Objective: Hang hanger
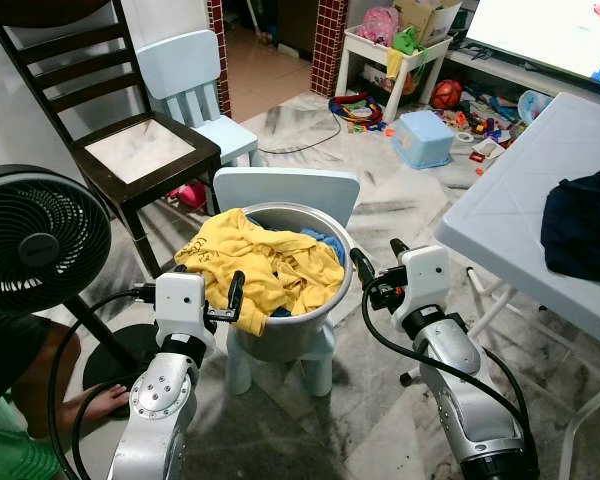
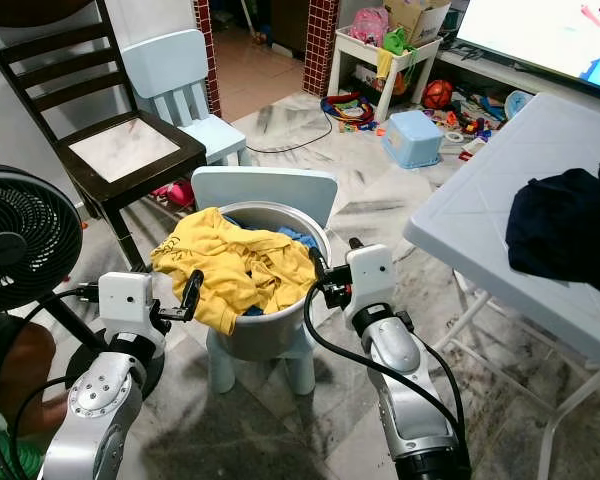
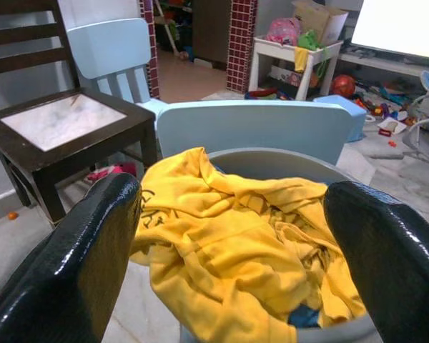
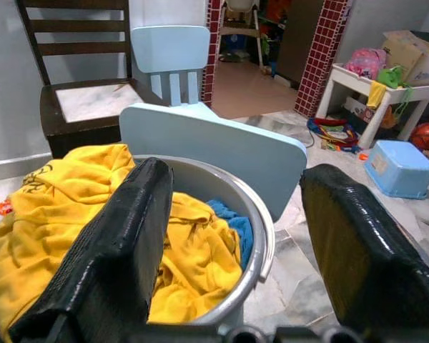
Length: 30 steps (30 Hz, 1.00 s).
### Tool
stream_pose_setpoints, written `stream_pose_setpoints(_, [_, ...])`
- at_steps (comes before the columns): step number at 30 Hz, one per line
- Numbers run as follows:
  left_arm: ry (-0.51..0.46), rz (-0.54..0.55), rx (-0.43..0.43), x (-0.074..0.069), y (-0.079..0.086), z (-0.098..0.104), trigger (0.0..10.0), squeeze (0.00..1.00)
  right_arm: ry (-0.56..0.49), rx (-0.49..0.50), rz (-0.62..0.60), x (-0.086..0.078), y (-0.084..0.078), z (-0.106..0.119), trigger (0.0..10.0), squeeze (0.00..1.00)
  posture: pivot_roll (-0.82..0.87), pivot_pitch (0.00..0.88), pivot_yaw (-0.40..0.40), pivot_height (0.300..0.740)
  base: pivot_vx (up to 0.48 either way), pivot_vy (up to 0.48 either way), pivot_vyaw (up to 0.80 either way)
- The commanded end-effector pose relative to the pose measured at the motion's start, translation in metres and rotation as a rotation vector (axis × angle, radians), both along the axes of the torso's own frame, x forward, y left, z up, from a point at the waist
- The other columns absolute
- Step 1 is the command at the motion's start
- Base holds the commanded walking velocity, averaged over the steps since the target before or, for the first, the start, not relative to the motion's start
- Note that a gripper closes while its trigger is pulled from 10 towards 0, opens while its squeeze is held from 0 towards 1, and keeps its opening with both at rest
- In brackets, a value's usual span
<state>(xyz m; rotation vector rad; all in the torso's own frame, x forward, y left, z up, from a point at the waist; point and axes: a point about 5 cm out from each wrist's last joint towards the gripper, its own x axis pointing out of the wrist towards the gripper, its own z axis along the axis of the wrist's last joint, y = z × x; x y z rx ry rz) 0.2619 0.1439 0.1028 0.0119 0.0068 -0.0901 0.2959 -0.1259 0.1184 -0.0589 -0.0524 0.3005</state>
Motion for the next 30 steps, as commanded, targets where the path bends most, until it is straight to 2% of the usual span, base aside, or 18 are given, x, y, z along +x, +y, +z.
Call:
stream_pose_setpoints(1, [-0.006,-0.003,0.004,0.0006,-0.0003,0.0008,10.0,0.0,-0.005,0.002,0.0,0.0019,0.0003,0.0028,10.0,0.0,0.05,0.066,-0.068,0.74,0.274,0.0,0.0])
stream_pose_setpoints(30, [0.005,-0.018,0.0,0.0005,-0.0042,-0.0012,10.0,0.0,-0.012,0.012,-0.01,0.0013,-0.003,0.0047,10.0,0.0,0.04,0.076,-0.068,0.74,0.27,0.0,0.0])
